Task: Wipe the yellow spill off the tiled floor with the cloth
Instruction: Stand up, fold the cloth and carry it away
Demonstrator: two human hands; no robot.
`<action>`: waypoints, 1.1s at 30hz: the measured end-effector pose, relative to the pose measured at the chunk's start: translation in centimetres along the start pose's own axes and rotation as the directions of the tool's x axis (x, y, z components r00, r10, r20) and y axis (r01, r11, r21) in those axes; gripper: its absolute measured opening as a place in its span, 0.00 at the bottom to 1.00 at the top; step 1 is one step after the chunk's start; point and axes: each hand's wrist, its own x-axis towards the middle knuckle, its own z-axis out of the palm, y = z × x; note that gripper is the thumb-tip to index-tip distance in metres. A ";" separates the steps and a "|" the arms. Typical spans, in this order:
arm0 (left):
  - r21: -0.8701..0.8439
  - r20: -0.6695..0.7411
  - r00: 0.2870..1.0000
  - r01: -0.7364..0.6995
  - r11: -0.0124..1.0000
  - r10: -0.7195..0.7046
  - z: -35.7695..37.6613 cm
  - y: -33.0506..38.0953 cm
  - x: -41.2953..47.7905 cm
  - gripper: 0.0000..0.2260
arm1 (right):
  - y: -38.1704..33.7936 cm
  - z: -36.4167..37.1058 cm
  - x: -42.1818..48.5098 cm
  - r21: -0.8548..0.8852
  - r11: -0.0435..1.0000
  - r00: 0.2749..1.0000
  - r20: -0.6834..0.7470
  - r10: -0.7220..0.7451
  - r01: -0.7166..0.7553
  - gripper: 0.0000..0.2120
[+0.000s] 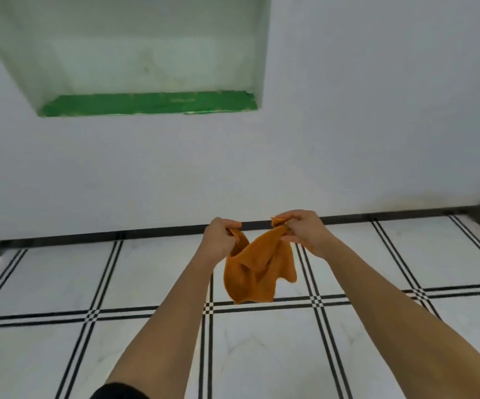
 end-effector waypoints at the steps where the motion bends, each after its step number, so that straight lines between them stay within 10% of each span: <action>1: 0.047 -0.040 0.999 -0.012 0.999 0.014 -0.5 -0.2 -0.1 0.12 | 0.0 0.4 0.2 0.002 1.000 1.000 0.006 0.030 -0.030 0.07; 6: 0.101 -0.176 0.980 -0.076 0.992 0.093 -4.8 -1.6 -0.2 0.07 | -1.0 2.6 1.4 -0.358 0.932 0.999 0.011 -0.049 0.050 0.11; 10: -0.116 -0.326 0.937 0.094 0.989 -0.128 -8.0 -3.7 -0.4 0.05 | -1.5 3.4 2.1 -0.593 0.804 0.982 -0.173 -0.071 -0.046 0.12; 14: -0.127 -0.255 0.929 0.241 0.962 -0.266 -7.3 -5.7 -0.6 0.07 | -1.5 5.4 1.7 -0.760 0.649 0.993 -0.065 -0.096 0.013 0.13; 20: -0.291 -0.164 0.937 0.253 0.923 -0.308 -7.0 -5.3 -0.6 0.06 | -2.7 7.6 1.0 -0.577 0.803 0.988 0.071 -0.136 0.152 0.10; 26: -0.423 -0.247 0.863 0.313 0.850 -0.440 -8.2 -5.4 -0.5 0.08 | -3.5 7.2 0.1 -0.671 0.741 1.000 0.027 -0.011 0.026 0.18; 33: -0.346 -0.107 0.991 0.043 0.937 -0.085 -6.3 -3.8 -3.0 0.05 | -5.1 7.3 -1.8 -0.135 0.987 0.981 0.162 0.108 -0.086 0.07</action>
